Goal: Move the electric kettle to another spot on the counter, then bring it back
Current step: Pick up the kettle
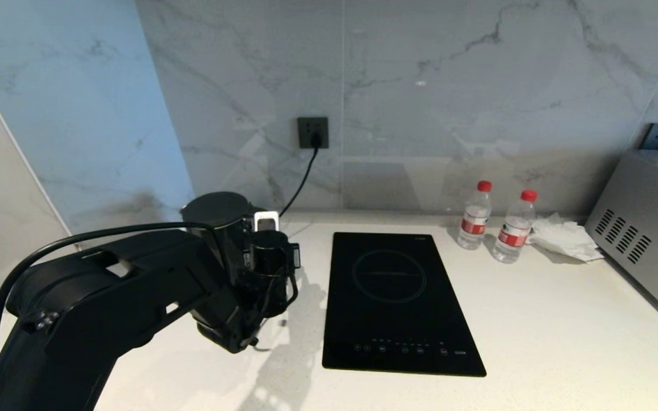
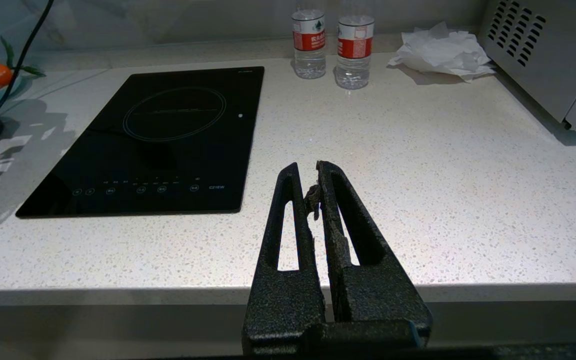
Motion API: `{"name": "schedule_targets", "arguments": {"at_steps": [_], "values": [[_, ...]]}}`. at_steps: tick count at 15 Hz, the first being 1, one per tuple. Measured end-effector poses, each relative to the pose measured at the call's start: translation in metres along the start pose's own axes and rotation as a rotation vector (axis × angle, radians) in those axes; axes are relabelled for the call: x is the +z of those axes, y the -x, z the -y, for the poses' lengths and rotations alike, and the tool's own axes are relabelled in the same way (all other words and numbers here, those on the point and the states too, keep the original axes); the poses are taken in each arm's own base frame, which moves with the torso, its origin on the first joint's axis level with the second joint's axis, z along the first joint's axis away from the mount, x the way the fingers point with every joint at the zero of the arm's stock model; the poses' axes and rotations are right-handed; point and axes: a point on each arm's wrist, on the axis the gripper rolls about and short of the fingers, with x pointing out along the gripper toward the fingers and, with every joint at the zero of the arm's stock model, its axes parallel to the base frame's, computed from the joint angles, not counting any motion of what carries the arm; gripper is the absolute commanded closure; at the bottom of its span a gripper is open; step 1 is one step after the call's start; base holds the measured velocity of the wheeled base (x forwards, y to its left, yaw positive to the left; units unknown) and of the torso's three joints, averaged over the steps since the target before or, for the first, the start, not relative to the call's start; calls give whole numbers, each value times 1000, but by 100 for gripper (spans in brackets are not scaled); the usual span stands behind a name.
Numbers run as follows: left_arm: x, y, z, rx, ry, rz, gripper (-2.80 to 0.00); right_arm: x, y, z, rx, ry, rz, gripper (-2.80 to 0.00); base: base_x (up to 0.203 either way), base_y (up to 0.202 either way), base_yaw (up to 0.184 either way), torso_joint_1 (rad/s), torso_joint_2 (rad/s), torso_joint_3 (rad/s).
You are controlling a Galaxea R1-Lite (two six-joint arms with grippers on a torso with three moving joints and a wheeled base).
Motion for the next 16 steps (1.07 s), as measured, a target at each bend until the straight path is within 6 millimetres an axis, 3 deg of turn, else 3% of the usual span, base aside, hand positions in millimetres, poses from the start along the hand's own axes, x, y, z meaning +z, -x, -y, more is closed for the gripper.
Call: {"name": "schedule_targets", "arguments": {"at_steps": [10, 11, 16], "values": [[2, -2, 10, -11, -10, 19, 0, 0, 0, 0, 0, 0, 0, 0, 0, 0, 0, 0, 0, 0], [3, -3, 10, -9, -12, 22, -280, 0, 0, 0, 0, 0, 0, 0, 0, 0, 0, 0, 0, 0], [8, -9, 12, -2, -8, 44, -280, 0, 0, 0, 0, 0, 0, 0, 0, 0, 0, 0, 0, 0]]}}
